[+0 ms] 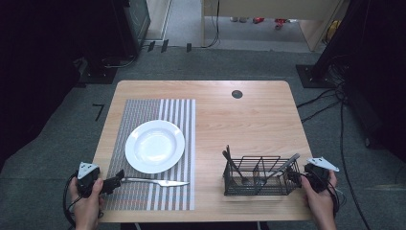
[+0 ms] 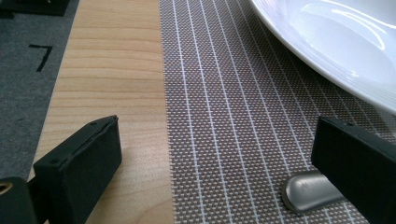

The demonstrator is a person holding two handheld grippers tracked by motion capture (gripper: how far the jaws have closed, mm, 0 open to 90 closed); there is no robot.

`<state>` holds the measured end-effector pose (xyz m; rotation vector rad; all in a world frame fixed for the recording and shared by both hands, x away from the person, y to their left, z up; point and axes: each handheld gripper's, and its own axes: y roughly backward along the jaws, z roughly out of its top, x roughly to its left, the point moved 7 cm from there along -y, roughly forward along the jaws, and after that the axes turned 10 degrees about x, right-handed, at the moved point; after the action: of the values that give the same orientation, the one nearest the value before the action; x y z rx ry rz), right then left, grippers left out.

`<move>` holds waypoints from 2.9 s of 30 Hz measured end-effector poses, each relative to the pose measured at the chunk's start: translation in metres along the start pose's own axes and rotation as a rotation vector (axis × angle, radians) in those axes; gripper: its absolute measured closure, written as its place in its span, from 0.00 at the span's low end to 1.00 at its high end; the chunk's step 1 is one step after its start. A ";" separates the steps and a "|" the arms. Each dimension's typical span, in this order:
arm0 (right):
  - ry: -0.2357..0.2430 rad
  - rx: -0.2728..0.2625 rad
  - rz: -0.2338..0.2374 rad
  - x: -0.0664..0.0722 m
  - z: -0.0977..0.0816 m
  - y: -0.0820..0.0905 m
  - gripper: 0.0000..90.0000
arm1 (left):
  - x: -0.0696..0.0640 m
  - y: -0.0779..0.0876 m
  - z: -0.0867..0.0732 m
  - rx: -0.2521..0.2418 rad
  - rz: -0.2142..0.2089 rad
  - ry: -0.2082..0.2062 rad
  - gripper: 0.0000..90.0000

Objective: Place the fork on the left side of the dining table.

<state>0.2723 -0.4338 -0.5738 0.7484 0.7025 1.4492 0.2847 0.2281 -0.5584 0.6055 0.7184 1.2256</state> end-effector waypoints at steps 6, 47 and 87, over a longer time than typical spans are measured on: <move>0.003 -0.001 0.000 0.000 0.000 0.000 0.12 | -0.010 0.014 0.007 -0.056 0.007 -0.003 0.02; 0.002 -0.001 0.000 0.000 0.000 0.000 0.12 | -0.211 0.051 0.077 -0.187 -0.302 -0.236 0.02; 0.010 -0.002 0.006 0.001 0.000 0.000 0.12 | -0.332 0.037 0.082 -0.174 -0.483 -0.374 0.30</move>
<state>0.2716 -0.4326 -0.5737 0.7426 0.7075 1.4596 0.2665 -0.0881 -0.4249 0.4625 0.4021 0.6909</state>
